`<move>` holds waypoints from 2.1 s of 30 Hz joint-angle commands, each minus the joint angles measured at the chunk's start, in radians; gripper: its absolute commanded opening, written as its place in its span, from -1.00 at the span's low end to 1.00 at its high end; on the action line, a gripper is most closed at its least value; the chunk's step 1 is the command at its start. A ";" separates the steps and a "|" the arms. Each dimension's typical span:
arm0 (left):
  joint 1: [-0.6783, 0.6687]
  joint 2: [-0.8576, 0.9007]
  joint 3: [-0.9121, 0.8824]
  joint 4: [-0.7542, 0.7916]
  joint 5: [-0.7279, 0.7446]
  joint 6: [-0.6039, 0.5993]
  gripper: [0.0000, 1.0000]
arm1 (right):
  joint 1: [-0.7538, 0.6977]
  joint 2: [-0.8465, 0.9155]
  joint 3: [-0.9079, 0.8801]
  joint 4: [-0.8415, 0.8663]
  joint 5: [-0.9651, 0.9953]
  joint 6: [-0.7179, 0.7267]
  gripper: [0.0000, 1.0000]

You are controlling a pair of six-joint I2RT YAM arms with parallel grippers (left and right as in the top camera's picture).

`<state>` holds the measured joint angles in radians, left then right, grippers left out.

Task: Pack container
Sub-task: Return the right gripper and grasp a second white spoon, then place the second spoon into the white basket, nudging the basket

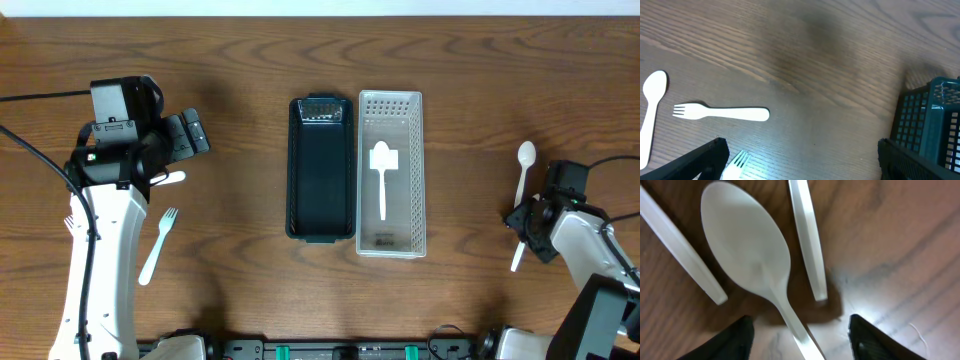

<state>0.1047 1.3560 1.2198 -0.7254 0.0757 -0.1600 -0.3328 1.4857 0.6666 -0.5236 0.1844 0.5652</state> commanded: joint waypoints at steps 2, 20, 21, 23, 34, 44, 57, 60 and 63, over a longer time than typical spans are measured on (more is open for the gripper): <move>0.003 0.003 0.019 0.000 0.003 0.009 0.96 | -0.009 0.055 -0.010 0.016 0.013 0.002 0.12; 0.003 0.003 0.019 0.000 0.003 0.009 0.96 | 0.011 -0.095 0.137 -0.140 -0.329 -0.017 -0.97; 0.003 0.003 0.019 0.000 0.003 0.009 0.96 | 0.026 -0.133 0.157 -0.147 -0.377 -0.039 -0.98; 0.003 0.003 0.019 0.000 0.003 0.009 0.96 | 0.069 -0.206 0.192 -0.146 -0.459 -0.084 -0.97; 0.003 0.003 0.019 0.000 0.003 0.009 0.96 | 0.497 -0.284 0.243 -0.038 -0.374 -0.131 -0.97; 0.003 0.003 0.019 0.000 0.003 0.009 0.96 | 0.669 0.067 0.242 0.136 -0.304 -0.132 -0.92; 0.003 0.003 0.019 0.000 0.003 0.009 0.96 | 0.558 -0.156 0.379 -0.056 -0.104 -0.171 0.48; 0.003 0.003 0.019 0.000 0.003 0.009 0.96 | 0.453 -0.186 0.379 -0.111 -0.097 -0.201 0.40; 0.003 0.003 0.019 0.000 0.003 0.009 0.96 | 0.347 -0.169 0.367 -0.184 -0.086 -0.204 0.39</move>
<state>0.1047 1.3560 1.2198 -0.7258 0.0757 -0.1596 0.0898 1.2819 1.0531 -0.6701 0.0471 0.3847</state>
